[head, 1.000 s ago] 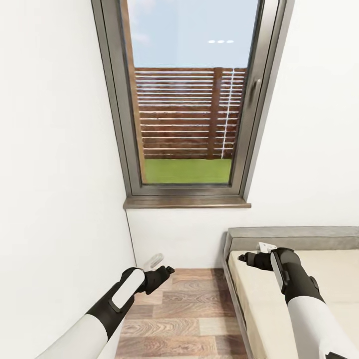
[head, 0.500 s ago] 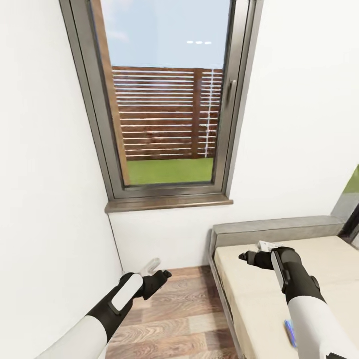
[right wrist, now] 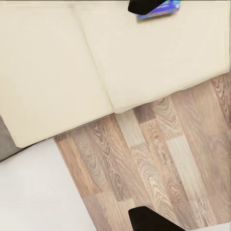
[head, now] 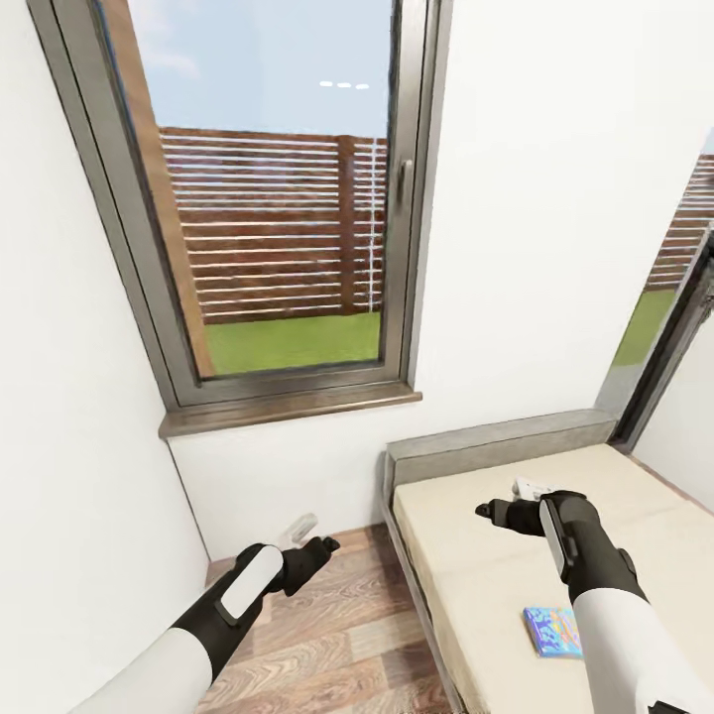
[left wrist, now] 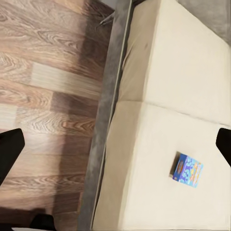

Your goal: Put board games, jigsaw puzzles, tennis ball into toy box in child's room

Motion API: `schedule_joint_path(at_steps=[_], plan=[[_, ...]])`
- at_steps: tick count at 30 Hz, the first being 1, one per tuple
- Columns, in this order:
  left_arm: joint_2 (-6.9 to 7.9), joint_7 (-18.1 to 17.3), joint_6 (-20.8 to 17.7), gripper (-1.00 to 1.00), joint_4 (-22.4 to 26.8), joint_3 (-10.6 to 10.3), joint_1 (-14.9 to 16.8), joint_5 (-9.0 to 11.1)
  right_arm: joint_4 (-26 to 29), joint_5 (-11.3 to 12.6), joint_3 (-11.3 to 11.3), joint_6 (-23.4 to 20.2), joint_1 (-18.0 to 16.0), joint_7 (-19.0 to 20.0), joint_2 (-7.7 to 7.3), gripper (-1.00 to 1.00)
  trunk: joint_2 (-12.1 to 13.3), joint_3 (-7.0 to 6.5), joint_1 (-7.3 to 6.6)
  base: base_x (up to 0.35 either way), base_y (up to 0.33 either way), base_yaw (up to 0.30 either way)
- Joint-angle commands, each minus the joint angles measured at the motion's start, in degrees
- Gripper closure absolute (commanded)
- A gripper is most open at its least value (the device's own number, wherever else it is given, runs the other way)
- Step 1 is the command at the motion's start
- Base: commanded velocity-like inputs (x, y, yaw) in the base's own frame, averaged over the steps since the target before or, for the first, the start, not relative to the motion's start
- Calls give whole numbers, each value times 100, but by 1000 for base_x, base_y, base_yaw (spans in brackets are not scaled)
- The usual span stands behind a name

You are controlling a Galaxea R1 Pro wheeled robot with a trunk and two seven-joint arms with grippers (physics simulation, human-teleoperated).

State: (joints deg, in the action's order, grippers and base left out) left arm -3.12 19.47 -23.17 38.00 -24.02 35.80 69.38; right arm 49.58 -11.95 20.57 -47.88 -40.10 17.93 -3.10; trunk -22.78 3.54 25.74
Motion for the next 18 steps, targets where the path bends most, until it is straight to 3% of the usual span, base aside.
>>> schedule_joint_path(at_steps=[1, 18], plan=[[3, 45, 5, -100, 8, -16, 5, 57, 6, -62, 14, -19, -6, 53, 2, -100, -14, 14, 4, 0, 0, -285], [4, 24, 21, -100, -2, -26, 6, 52, 8, -62, 17, -15, -6, 53, 2, -100, -14, 14, 4, 0, 0, -259]])
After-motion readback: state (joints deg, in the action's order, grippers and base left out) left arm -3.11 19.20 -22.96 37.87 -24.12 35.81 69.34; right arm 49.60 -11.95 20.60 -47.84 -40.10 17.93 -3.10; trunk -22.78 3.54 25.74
